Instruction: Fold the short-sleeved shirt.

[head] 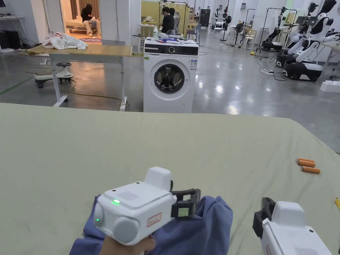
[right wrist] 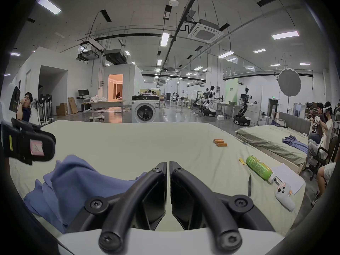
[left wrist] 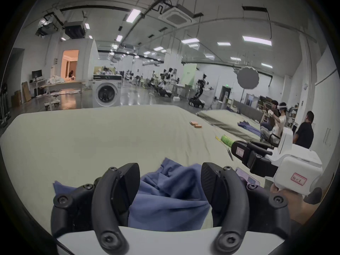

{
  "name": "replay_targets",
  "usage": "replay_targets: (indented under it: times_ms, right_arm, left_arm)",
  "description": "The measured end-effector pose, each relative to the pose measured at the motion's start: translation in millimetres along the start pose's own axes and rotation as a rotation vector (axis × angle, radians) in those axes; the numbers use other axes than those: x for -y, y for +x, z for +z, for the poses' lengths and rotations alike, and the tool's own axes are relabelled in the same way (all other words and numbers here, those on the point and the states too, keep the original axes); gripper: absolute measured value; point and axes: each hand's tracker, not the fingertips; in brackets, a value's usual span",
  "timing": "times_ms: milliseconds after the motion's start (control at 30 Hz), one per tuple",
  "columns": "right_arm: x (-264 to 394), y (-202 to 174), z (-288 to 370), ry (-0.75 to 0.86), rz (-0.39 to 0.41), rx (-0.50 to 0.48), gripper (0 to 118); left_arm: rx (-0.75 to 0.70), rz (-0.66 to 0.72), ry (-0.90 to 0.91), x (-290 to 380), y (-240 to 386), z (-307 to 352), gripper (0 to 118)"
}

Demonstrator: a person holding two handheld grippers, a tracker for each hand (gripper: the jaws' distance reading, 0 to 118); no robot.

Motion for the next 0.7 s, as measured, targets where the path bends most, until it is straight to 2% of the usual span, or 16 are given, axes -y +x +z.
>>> replay_targets:
  times_ms: [133,200,233,300,400,567,700]
  right_arm:
    - [-13.7,-10.4,-2.0,0.025,0.005,-0.031,2]
    - [-21.2,-16.3,-2.9,0.039,0.005,-0.046,2]
    - [-25.3,-20.0,-3.0,0.048,0.007,-0.053,2]
    - [-32.0,-26.1,-3.5,0.063,0.008,-0.064,2]
    - [-40.5,-35.1,-4.2,0.078,0.0,-0.075,2]
    - [-47.2,-46.9,-5.6,0.101,0.001,-0.093,2]
    - [-48.8,-52.6,-8.6,0.099,0.005,-0.113,2]
  left_arm:
    - [-0.176,0.008,0.091,-1.4,-26.6,37.1,71]
    - [-0.251,0.003,0.116,-0.2,-39.0,52.1,63]
    - [-0.289,0.0,0.127,0.8,-45.5,60.4,54]
    - [-0.351,-0.013,0.128,2.4,-55.7,73.1,28]
    - [-0.425,-0.02,0.135,6.5,-66.4,90.2,2]
    - [-0.501,0.027,0.122,17.5,-84.4,108.2,0]
    - [-0.567,0.104,0.041,20.9,-121.1,98.4,0]
